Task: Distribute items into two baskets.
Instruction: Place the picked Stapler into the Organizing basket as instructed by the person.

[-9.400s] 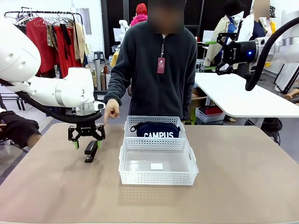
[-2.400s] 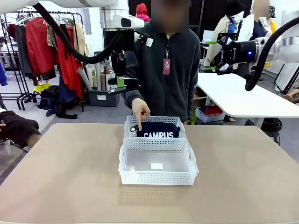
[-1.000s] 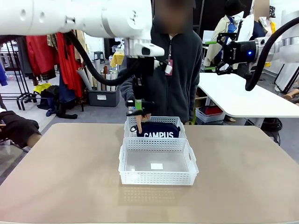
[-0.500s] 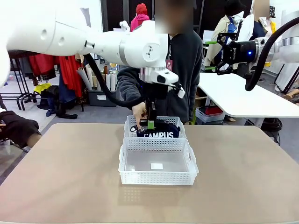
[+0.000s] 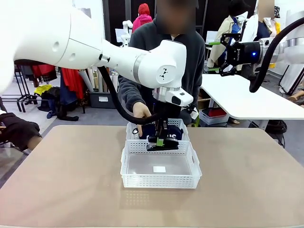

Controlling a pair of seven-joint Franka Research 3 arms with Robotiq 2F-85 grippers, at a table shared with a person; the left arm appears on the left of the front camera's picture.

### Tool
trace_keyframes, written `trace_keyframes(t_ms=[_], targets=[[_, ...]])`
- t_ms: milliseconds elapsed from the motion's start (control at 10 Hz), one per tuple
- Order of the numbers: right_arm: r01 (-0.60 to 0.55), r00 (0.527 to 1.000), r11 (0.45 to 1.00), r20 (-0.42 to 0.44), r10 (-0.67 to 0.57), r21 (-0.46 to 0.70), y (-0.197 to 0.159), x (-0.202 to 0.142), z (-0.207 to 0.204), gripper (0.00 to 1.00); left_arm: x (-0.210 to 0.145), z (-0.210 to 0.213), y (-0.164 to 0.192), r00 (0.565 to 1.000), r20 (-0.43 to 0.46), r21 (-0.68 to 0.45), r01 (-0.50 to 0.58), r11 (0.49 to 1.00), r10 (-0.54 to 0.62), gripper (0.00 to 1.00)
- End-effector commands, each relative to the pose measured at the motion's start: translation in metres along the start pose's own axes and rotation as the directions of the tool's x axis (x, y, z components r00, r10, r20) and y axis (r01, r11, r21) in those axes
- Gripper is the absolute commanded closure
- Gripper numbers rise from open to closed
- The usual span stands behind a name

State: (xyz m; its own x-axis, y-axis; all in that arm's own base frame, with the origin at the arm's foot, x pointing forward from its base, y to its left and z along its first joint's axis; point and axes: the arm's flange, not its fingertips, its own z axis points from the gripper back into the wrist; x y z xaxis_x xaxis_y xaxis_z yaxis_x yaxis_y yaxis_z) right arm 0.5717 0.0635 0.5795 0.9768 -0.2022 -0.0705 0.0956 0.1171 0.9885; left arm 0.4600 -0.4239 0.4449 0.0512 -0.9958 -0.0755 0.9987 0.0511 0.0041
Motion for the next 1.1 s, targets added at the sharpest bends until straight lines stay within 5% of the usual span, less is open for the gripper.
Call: trace_keyframes(t_ms=[0, 400, 1000], targets=[[0.007, 1.000, 1.000, 0.007, -0.007, 0.000, 0.004, -0.002, -0.001, 0.00, -0.003, 0.006, 0.005, 1.000, 0.016, 0.001, -0.009, 1.000, 0.009, 1.00], [0.007, 1.000, 1.000, 0.007, -0.007, 0.000, 0.004, -0.002, -0.001, 0.00, -0.002, 0.004, 0.005, 1.000, 0.008, 0.004, -0.009, 1.000, 0.008, 1.00], [0.007, 1.000, 1.000, 0.007, -0.007, 0.000, 0.004, -0.002, -0.001, 0.00, 0.006, -0.055, -0.004, 0.992, -0.048, 0.014, 0.116, 0.993, -0.116, 1.00]])
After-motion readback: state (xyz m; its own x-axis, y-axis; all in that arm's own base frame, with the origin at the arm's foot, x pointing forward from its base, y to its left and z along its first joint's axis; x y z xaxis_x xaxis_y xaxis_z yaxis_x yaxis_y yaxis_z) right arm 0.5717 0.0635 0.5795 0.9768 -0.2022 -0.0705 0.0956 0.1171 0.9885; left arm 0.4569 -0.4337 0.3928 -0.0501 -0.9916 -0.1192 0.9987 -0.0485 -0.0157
